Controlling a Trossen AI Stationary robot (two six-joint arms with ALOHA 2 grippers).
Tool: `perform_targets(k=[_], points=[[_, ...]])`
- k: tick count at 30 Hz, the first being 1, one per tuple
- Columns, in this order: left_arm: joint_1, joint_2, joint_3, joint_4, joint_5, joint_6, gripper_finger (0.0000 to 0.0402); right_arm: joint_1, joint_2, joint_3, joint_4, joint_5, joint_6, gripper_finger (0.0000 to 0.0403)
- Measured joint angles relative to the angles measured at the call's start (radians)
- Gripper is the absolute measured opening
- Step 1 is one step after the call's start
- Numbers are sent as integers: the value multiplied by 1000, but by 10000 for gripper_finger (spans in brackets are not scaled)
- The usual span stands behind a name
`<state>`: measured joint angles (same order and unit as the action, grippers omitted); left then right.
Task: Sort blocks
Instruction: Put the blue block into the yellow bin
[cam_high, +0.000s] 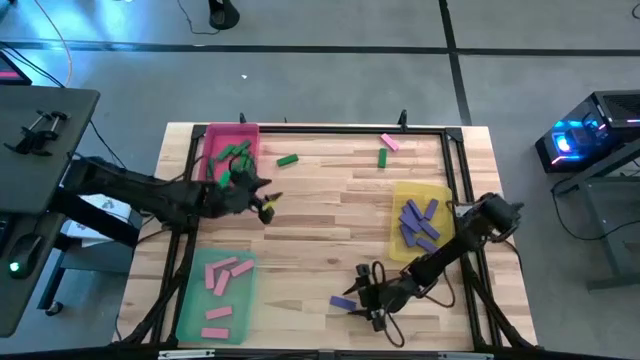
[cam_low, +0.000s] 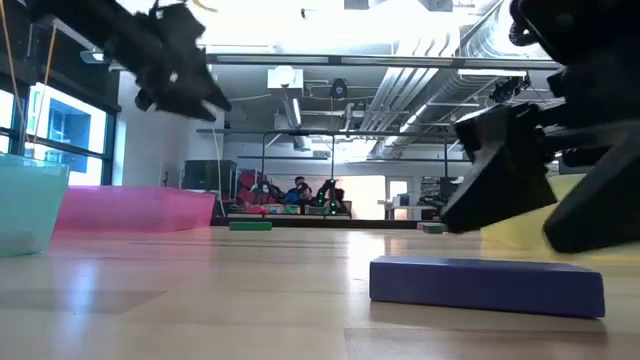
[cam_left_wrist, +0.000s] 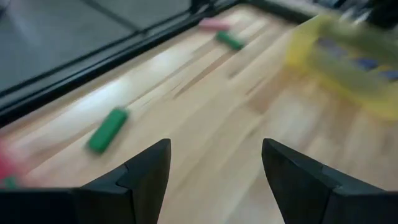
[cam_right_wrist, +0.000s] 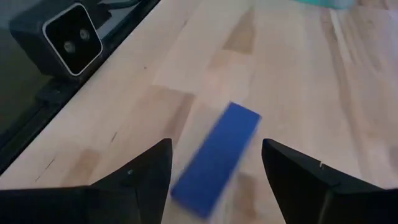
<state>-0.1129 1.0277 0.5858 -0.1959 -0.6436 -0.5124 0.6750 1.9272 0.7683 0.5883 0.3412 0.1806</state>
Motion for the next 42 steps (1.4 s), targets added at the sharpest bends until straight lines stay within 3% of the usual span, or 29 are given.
perform_targets(k=[6,17,21,26,29,31,36,42], points=[[-155,60,0,164,-98,17,238,-21,36,42,-52,-41,-15,234],[-274,243,0,277,-208,-55,238,-50,29,43,-160,-72,56,217],[-311,300,0,368,-234,-16,238,-69,25,46,-206,-101,67,178],[-361,335,0,480,-275,43,238,-93,22,44,-242,-118,67,76],[-396,337,0,511,-312,70,238,-101,-6,44,-260,-121,49,72],[-415,337,0,510,-342,69,238,-103,-53,38,-318,-61,46,72],[-448,338,0,512,-394,69,238,-85,-289,37,-544,218,31,72],[-454,338,0,511,-394,57,238,-51,-644,38,-991,481,282,72]])
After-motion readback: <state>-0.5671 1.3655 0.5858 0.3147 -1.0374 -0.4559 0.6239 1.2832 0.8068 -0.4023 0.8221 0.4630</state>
